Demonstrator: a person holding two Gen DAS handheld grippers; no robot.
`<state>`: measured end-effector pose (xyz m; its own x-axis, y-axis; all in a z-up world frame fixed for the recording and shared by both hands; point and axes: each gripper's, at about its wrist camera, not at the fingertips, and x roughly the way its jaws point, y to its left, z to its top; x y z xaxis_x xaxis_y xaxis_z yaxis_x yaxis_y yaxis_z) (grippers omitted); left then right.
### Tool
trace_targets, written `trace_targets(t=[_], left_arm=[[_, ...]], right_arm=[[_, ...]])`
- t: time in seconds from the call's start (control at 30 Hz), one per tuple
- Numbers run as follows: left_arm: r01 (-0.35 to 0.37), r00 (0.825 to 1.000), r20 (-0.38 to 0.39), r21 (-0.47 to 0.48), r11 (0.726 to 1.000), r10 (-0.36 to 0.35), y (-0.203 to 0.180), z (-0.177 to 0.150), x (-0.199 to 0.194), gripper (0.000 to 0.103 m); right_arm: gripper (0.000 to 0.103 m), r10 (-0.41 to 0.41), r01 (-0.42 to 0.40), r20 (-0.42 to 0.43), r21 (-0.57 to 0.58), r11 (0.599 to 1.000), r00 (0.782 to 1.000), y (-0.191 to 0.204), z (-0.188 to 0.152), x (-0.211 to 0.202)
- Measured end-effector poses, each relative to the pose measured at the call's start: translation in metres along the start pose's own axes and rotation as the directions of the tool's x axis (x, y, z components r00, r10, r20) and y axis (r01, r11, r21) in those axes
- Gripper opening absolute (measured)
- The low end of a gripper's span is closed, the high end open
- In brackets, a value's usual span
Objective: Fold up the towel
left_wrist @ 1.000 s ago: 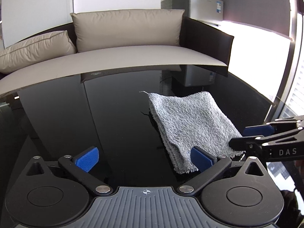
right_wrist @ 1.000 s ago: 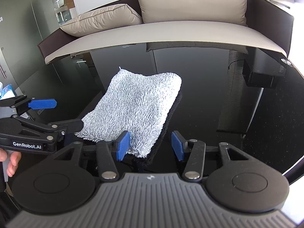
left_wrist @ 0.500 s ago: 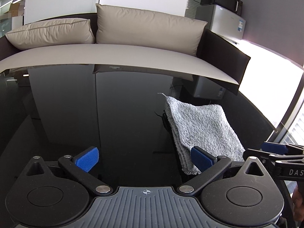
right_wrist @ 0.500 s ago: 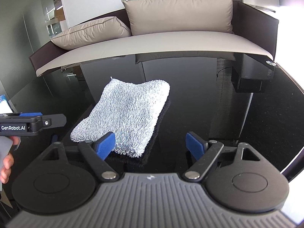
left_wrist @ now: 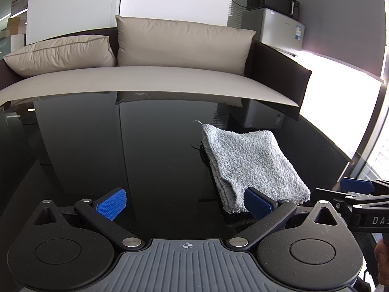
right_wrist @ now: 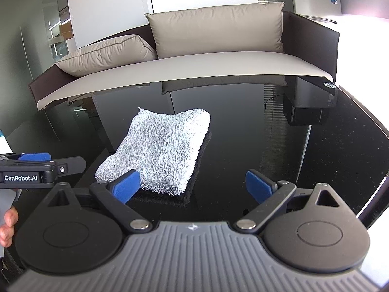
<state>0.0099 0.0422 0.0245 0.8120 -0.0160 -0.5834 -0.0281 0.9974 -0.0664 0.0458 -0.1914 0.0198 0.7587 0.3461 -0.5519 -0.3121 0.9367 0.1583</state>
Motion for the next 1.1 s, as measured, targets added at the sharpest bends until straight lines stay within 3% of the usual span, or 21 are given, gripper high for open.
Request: trace_targets(t=[1.1], left_arm=[[-0.019,1.0,0.0,0.014,1.0,0.019,-0.007,-0.009,-0.011,0.102]], right_arm=[[0.1,-0.032,0.033,-0.021,0.068,0.997,0.999,-0.003,-0.016,-0.02]])
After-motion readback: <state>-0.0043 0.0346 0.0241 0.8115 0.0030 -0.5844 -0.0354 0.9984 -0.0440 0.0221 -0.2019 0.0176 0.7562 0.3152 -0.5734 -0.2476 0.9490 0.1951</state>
